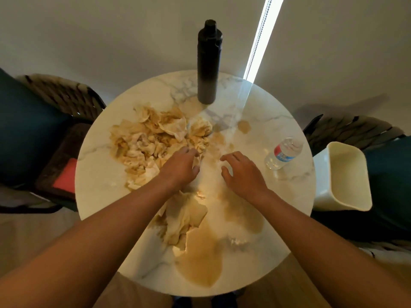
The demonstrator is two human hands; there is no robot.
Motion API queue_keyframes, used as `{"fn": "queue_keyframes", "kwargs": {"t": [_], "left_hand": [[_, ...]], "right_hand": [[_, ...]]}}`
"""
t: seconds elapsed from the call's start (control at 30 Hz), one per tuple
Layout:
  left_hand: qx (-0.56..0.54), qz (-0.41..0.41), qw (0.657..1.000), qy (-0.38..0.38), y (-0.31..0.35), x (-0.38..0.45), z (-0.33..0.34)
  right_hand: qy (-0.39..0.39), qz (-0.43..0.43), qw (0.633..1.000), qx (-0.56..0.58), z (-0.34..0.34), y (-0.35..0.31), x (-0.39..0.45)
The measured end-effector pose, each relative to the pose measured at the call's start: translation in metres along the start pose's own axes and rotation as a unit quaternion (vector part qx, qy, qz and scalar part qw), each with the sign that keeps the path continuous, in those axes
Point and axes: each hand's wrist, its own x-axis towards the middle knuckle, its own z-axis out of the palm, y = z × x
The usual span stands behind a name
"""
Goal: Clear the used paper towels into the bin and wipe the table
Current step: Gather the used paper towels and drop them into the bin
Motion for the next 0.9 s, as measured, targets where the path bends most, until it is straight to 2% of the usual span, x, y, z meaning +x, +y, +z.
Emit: {"fn": "queue_keyframes", "kwargs": {"t": [0.3,0.6,0.9], "left_hand": [[-0.034,-0.024,0.999,0.016,-0.016,0.025,0.015],[-0.062,0.014,0.998,0.026,-0.035,0.024,0.016],[-0.061,0.013,0.998,0.024,-0.043,0.013,0.004]], "right_hand": [[-0.031,-0.029,0.999,0.0,0.023,-0.008,0.054],[-0.091,-0.054,0.994,0.003,0.049,-0.019,0.086],[-0.061,-0.069,0.995,0.025,0.047,-0.017,0.085]]}}
